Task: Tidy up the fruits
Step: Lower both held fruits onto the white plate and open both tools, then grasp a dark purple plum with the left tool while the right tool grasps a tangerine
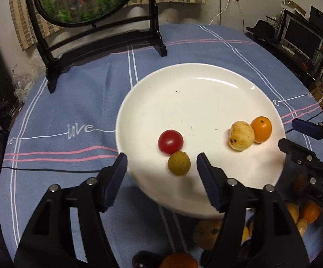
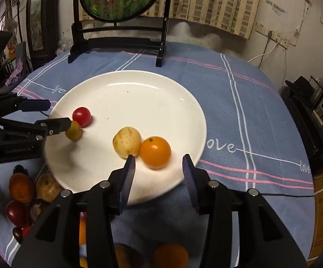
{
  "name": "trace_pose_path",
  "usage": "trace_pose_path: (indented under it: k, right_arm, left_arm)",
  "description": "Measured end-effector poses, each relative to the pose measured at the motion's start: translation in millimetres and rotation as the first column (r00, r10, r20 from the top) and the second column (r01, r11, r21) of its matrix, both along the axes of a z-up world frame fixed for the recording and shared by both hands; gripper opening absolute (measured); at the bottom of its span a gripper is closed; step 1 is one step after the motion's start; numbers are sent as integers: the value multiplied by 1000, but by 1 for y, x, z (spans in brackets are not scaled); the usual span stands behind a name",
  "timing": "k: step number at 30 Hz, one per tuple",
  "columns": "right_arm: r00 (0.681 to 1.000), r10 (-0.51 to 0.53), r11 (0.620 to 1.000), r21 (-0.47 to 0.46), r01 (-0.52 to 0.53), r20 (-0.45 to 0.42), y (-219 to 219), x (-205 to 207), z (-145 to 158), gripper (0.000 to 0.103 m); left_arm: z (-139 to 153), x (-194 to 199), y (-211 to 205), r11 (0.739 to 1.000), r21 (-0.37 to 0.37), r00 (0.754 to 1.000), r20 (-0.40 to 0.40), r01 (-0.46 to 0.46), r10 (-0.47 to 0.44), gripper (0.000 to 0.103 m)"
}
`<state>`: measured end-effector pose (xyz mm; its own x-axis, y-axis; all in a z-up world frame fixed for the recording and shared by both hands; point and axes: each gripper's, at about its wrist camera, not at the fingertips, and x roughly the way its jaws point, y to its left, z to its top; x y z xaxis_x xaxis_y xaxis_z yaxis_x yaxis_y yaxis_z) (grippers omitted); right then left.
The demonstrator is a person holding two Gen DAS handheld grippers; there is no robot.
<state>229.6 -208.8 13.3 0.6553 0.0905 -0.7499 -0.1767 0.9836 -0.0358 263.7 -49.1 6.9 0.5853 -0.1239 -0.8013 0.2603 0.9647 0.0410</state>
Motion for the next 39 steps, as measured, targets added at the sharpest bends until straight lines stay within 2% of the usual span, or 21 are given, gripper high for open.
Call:
trace_pose_path:
  k: [3, 5, 7, 12, 19, 20, 21, 28, 39]
  right_arm:
    - [1000, -16, 999, 30, 16, 7, -9, -21, 3, 45]
    - [1000, -24, 999, 45, 24, 5, -14, -35, 2, 45]
    - [999, -33, 998, 46, 33, -7, -17, -48, -2, 45]
    - [998, -58, 996, 73, 58, -5, -28, -82, -3, 45]
    - [996, -85, 992, 89, 85, -1, -39, -122, -7, 46]
    - [996, -89, 991, 96, 88, -1, -40, -128, -8, 50]
    - [995, -96, 990, 105, 95, 2, -41, -135, -10, 63]
    - [993, -115, 984, 140, 112, 13, -42, -163, -16, 63]
    - [995, -105, 980, 168, 103, -1, -42, -179, -29, 63]
  left_arm:
    - [8, -15, 7, 1000, -16, 1000, 5, -6, 6, 74]
    - [12, -29, 11, 1000, -4, 1000, 21, -8, 8, 88]
    - [14, -42, 15, 1000, 4, 999, 40, -30, 29, 91]
    - [15, -76, 30, 997, -61, 998, 25, -53, 54, 91]
    - [8, -124, 44, 993, -97, 997, 4, -71, 72, 92]
    - [6, -130, 45, 992, -99, 997, -2, -76, 76, 92]
    - [2, -135, 45, 992, -102, 997, -12, -79, 78, 92]
    - [-31, -165, 42, 991, -85, 991, -93, -104, 96, 91]
    - [-24, -196, 27, 992, -106, 995, -71, -73, 65, 91]
